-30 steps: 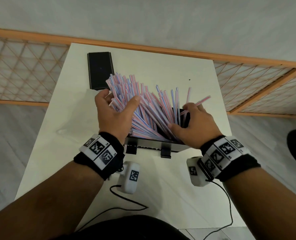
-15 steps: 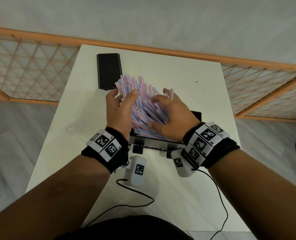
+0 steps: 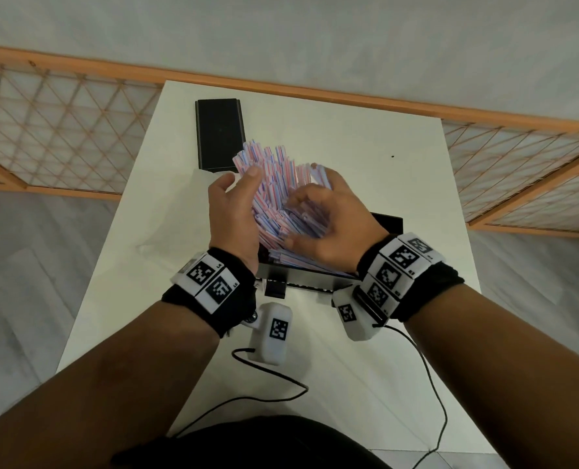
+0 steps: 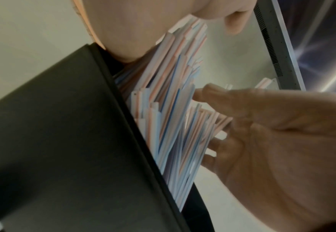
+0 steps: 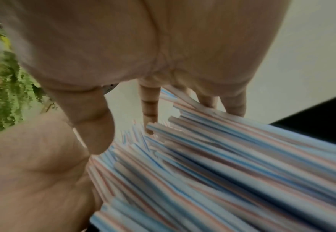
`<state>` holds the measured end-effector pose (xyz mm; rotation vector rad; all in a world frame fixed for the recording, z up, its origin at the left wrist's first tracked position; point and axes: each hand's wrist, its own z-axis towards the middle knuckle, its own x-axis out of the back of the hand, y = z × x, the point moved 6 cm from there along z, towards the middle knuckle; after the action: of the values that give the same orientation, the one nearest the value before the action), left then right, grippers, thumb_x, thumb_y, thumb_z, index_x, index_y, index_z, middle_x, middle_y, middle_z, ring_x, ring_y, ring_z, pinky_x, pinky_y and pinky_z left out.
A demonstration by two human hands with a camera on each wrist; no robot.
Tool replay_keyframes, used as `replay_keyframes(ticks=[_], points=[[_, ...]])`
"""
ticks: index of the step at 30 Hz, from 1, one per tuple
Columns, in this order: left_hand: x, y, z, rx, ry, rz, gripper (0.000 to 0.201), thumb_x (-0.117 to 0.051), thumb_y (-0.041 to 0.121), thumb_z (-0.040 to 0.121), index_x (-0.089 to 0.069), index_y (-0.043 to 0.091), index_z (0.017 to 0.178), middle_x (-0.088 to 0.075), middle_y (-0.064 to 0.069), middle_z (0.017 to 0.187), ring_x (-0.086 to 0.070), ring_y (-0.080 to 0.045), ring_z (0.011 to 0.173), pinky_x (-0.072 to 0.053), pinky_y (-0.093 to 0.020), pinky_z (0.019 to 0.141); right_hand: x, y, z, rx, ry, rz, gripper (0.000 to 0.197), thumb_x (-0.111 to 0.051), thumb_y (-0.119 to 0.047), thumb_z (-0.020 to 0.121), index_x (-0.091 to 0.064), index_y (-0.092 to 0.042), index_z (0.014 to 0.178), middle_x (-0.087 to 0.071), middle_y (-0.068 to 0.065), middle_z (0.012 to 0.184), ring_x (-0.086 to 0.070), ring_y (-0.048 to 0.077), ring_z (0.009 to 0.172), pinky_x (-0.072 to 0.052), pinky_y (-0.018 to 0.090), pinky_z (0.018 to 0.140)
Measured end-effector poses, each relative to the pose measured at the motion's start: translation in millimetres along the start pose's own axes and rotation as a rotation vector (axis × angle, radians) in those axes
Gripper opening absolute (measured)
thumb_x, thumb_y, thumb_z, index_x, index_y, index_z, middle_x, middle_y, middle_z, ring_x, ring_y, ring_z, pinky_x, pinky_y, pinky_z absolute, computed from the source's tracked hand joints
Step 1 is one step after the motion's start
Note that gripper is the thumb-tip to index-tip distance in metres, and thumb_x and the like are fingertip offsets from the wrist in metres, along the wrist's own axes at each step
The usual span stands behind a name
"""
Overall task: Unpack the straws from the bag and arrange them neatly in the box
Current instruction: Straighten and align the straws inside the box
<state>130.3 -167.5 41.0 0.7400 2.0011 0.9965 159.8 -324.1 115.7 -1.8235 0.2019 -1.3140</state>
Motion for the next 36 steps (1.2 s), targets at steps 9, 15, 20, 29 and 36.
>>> replay_keyframes(ticks=[9,15,20,29,36], points=[[5,30,-28,-0.065,-0.019,0.163,0.04,-0.065,0.043,0.077,-0.064,0.018,0.108,-0.069,0.0,0.103,-0.064,-0.017,0.1,-0.047,-0.038,0.096,33,-6,-15,0.002,-0.015,0.259,0.022,-0.086,-0.032,0.065,-0.078,-0.042,0.083,-0.033,-0.004,0.158,-0.026,0.005,0.146,-0.02,0.046,0.121],[12,17,-35,-0.032,-0.28,0.607,0.102,-0.079,0.041,0.05,-0.037,0.022,0.141,-0.054,0.0,0.138,-0.045,-0.022,0.135,-0.038,-0.048,0.116,55,2,-39,0.052,0.345,0.171,0.023,-0.087,-0.027,0.064,-0.066,-0.018,0.065,-0.058,0.003,0.107,-0.056,0.01,0.099,-0.04,0.019,0.083],[21,16,-29,-0.019,-0.292,1.025,0.099,-0.091,0.057,0.054,-0.046,0.03,0.138,-0.059,0.01,0.132,-0.057,-0.012,0.117,-0.05,-0.041,0.103,13,38,-58,-0.222,-0.007,-0.055,0.03,-0.085,-0.037,0.072,-0.06,-0.02,0.074,-0.061,-0.008,0.068,-0.053,0.005,0.058,-0.044,0.022,0.059],[20,37,-27,-0.185,-0.102,1.046,0.037,-0.094,0.044,0.064,-0.075,0.029,0.093,-0.075,0.012,0.086,-0.071,-0.007,0.082,-0.056,-0.03,0.078,-28,36,-49,-0.19,-0.181,-0.286,0.031,-0.071,-0.044,0.078,-0.062,-0.017,0.092,-0.064,-0.001,0.087,-0.062,0.02,0.079,-0.054,0.037,0.076],[0,47,-30,-0.071,-0.188,0.812,0.02,-0.084,0.019,0.083,-0.07,0.007,0.09,-0.077,-0.009,0.073,-0.078,-0.022,0.07,-0.063,-0.038,0.071,-38,30,-42,-0.205,-0.239,-0.308,0.042,-0.069,-0.05,0.083,-0.063,-0.016,0.107,-0.066,0.001,0.1,-0.062,0.022,0.091,-0.055,0.038,0.081]])
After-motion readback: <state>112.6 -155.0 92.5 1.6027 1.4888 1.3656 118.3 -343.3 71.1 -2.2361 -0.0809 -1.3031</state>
